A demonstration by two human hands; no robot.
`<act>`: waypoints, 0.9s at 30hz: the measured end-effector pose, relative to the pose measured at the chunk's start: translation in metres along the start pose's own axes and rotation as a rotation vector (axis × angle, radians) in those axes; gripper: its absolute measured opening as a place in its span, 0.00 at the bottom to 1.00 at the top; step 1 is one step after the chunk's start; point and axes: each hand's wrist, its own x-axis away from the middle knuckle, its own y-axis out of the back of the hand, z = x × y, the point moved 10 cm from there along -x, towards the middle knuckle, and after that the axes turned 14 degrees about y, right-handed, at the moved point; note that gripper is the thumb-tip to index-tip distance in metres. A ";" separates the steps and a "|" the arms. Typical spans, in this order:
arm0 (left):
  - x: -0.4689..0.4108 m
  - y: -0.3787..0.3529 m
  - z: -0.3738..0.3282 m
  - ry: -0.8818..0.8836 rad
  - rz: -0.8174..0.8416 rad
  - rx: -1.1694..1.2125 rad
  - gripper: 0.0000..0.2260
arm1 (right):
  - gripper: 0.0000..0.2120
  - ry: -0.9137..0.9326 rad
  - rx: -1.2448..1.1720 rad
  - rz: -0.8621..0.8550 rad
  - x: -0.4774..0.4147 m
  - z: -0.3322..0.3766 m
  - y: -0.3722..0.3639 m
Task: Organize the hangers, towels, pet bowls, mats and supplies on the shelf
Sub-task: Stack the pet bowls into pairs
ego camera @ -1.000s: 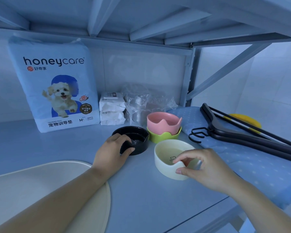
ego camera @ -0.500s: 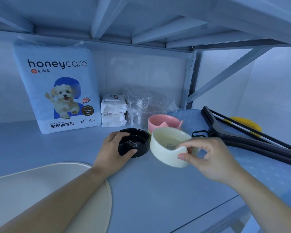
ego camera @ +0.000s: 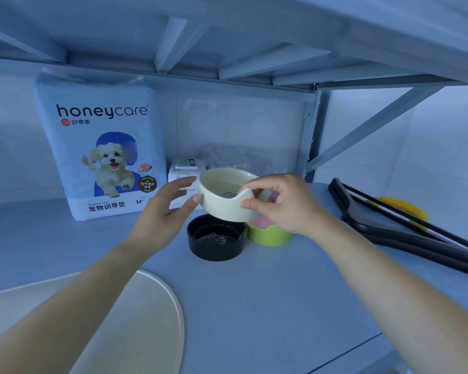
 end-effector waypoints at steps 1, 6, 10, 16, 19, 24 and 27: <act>0.001 -0.002 -0.002 -0.007 0.019 0.012 0.20 | 0.05 -0.001 0.020 0.013 -0.002 -0.003 -0.007; -0.001 -0.011 0.008 0.051 0.102 0.017 0.29 | 0.05 0.002 0.073 0.034 -0.009 -0.012 -0.029; -0.005 -0.018 0.024 0.088 0.150 0.010 0.33 | 0.06 0.006 0.128 0.055 -0.010 -0.009 -0.034; -0.003 -0.024 0.039 0.103 0.129 -0.040 0.41 | 0.08 0.025 0.141 0.086 -0.011 -0.020 -0.050; -0.001 -0.025 0.040 0.077 0.120 -0.086 0.37 | 0.06 0.038 0.141 0.060 -0.010 -0.030 -0.059; 0.002 -0.023 0.051 0.063 0.112 -0.140 0.35 | 0.05 0.114 0.170 0.006 -0.006 -0.027 -0.071; 0.005 -0.026 0.059 0.061 0.127 -0.153 0.39 | 0.06 0.132 0.146 -0.049 -0.001 -0.027 -0.074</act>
